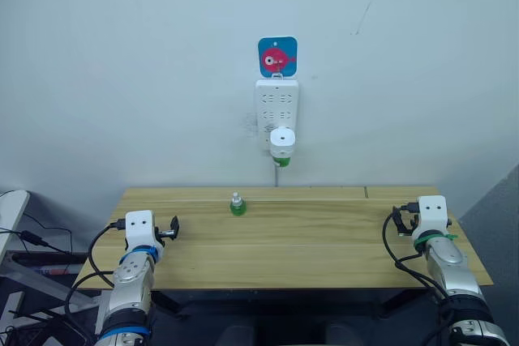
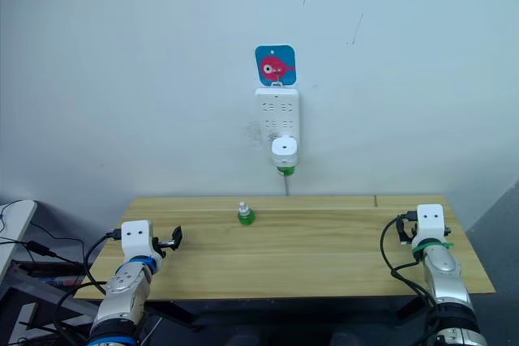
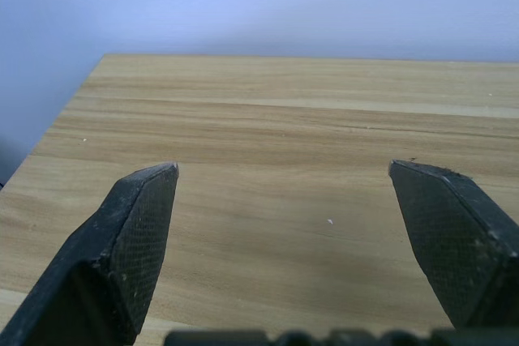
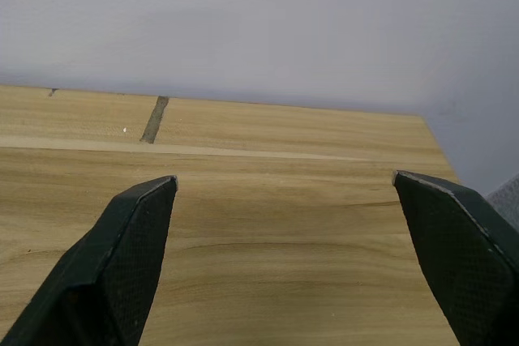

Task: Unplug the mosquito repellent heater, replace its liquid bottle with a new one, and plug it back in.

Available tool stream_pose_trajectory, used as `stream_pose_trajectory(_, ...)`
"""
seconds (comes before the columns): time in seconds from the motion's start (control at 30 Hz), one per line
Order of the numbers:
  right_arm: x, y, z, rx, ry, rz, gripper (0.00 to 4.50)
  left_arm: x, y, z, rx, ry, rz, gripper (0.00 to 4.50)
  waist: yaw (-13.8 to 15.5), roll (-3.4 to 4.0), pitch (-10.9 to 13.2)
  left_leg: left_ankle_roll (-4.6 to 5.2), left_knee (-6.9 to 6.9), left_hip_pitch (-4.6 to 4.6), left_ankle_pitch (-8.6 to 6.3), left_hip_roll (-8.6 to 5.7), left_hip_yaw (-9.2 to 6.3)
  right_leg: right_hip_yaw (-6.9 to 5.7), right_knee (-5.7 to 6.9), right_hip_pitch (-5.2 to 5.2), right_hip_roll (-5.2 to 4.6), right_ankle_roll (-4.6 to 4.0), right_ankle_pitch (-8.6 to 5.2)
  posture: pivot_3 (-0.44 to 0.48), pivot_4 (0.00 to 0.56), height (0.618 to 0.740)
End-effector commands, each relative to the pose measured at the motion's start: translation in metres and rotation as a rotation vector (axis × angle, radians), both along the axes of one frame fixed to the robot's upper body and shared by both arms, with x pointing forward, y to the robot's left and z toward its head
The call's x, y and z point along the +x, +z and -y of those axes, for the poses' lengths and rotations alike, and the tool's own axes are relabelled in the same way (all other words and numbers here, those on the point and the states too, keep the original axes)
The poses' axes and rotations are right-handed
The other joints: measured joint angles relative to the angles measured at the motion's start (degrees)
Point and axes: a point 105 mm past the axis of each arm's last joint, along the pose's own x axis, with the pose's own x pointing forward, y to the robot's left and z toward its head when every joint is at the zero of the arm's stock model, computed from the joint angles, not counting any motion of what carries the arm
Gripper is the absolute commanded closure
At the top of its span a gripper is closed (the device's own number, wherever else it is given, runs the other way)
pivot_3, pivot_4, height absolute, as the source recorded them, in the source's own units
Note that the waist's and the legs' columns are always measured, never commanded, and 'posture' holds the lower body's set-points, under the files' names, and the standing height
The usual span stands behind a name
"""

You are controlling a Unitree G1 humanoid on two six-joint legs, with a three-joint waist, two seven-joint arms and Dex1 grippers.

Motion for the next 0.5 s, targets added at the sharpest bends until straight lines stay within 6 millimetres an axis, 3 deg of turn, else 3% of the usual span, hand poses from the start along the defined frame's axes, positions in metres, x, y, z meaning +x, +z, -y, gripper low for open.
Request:
stream_pose_trajectory(0.03, 0.010, 0.020, 0.002, -0.019, 0.012, 0.071, 0.05, 0.005, 0.012, -0.007, 0.029, 0.012, 0.027, 0.00, 0.0, -0.01, 0.0, 0.00, 0.00, 0.00, 0.00, 0.00, 0.00, 0.00, 0.00, 0.00, 0.00, 0.00, 0.00, -0.029, 0.008, 0.740)
stream_pose_trajectory(0.3, 0.008, 0.017, -0.002, -0.017, 0.030, 0.060, 0.05, 0.003, 0.016, -0.009, 0.017, 0.018, 0.042, 0.00, 0.0, -0.18, 0.2, 0.00, 0.00, 0.00, -0.01, 0.00, -0.01, 0.01, -0.01, 0.00, 0.00, 0.00, 0.00, -0.033, 0.028, 0.740)
stream_pose_trajectory(0.5, 0.011, 0.021, -0.011, -0.001, 0.051, 0.069, 0.05, 0.004, 0.029, -0.003, 0.006, -0.013, 0.105, 0.00, -0.2, -0.51, 1.0, -0.28, -0.01, -0.02, -0.16, 0.04, -0.04, 0.01, -0.01, -0.01, -0.01, -0.02, -0.02, -0.049, 0.056, 0.740)
